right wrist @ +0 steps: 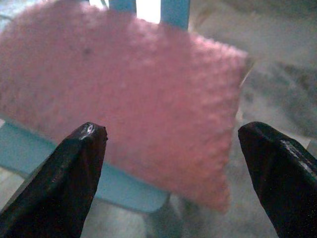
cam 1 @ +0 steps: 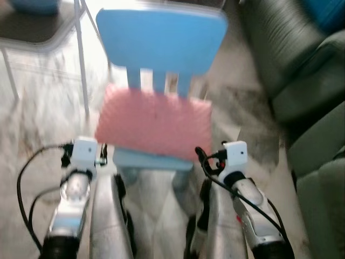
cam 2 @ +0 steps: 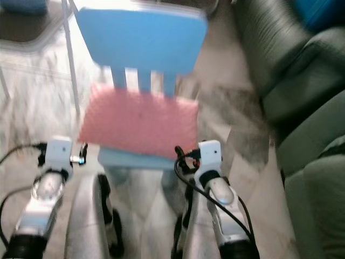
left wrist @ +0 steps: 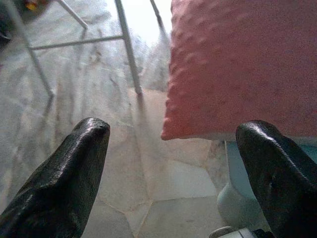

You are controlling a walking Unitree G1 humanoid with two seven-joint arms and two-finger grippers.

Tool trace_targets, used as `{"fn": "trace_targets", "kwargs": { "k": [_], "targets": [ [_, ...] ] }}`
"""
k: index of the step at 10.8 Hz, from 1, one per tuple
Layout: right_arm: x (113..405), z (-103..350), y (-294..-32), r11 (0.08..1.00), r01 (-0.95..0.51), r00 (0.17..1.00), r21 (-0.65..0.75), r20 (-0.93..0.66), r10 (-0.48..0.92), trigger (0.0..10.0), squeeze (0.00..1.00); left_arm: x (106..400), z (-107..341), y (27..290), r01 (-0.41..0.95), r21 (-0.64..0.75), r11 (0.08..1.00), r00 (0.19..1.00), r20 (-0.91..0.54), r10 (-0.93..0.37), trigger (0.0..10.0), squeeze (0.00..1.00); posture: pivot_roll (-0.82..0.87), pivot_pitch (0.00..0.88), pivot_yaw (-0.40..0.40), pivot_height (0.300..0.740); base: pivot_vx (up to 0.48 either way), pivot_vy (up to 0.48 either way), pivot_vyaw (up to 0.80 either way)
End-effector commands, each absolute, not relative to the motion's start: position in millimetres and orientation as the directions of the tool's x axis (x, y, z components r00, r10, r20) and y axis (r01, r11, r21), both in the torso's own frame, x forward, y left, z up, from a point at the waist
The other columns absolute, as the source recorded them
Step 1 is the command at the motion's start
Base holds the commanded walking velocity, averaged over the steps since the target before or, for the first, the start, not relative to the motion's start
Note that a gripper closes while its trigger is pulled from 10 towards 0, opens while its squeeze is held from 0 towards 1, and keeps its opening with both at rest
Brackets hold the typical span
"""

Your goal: Move the pillow to the sofa

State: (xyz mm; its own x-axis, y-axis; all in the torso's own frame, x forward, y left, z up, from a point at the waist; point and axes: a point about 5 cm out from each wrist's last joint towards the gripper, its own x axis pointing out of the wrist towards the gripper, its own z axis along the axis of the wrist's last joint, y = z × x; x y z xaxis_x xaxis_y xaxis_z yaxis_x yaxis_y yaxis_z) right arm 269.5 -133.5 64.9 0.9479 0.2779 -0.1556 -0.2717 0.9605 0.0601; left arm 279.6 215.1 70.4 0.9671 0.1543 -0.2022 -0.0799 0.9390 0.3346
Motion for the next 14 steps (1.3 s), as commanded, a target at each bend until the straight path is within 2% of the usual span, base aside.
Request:
{"fn": "trace_targets", "kwargs": {
  "k": [1,5,7,8,9,11,14],
  "targets": [
    [269.0,62.1,-132.9,0.960,-0.267,0.944,0.082,-0.178,0.277,10.0,0.00,279.9,65.6,218.2,-0.065,0.345,0.937,0.959,-0.238,0.154,10.0,0.00,0.02,0.393,-0.087,0.515,0.000,0.000,0.00],
    [286.6,69.5,-130.6,0.959,-0.270,0.940,0.088,-0.191,0.282,10.0,0.00,303.7,71.6,210.1,-0.084,0.323,0.943,0.964,-0.211,0.158,10.0,0.00,0.00,0.478,-0.117,0.510,0.000,0.000,0.00],
    [294.2,70.4,-126.7,0.954,-0.288,0.935,0.081,-0.189,0.299,10.0,0.00,312.6,72.4,207.9,-0.087,0.318,0.944,0.968,-0.197,0.156,10.0,0.00,0.00,0.506,-0.115,0.480,0.000,0.000,0.00],
    [295.4,69.2,-124.0,0.952,-0.296,0.934,0.084,-0.183,0.306,10.0,0.00,316.5,76.2,203.9,-0.087,0.324,0.942,0.975,-0.165,0.147,10.0,0.00,0.02,0.467,-0.112,0.465,0.000,0.000,0.00],
    [300.5,71.4,-121.6,0.954,-0.282,0.940,0.105,-0.170,0.297,10.0,0.00,321.1,83.4,204.2,-0.128,0.333,0.934,0.978,-0.111,0.174,10.0,0.00,0.02,0.470,-0.110,0.450,0.000,0.000,0.00],
    [310.4,80.2,-120.0,0.957,-0.285,0.949,0.060,-0.120,0.290,10.0,0.00,326.2,95.4,207.5,-0.199,0.331,0.922,0.976,-0.018,0.217,10.0,0.00,0.02,0.463,-0.111,0.450,0.000,0.000,0.00],
    [326.8,101.4,-142.7,0.973,-0.232,0.971,0.012,-0.050,0.232,10.0,0.00,308.3,103.5,221.6,-0.292,0.318,0.902,0.953,0.018,0.302,10.0,0.00,0.02,0.450,-0.106,0.450,0.000,0.000,0.00]
  ]
}}
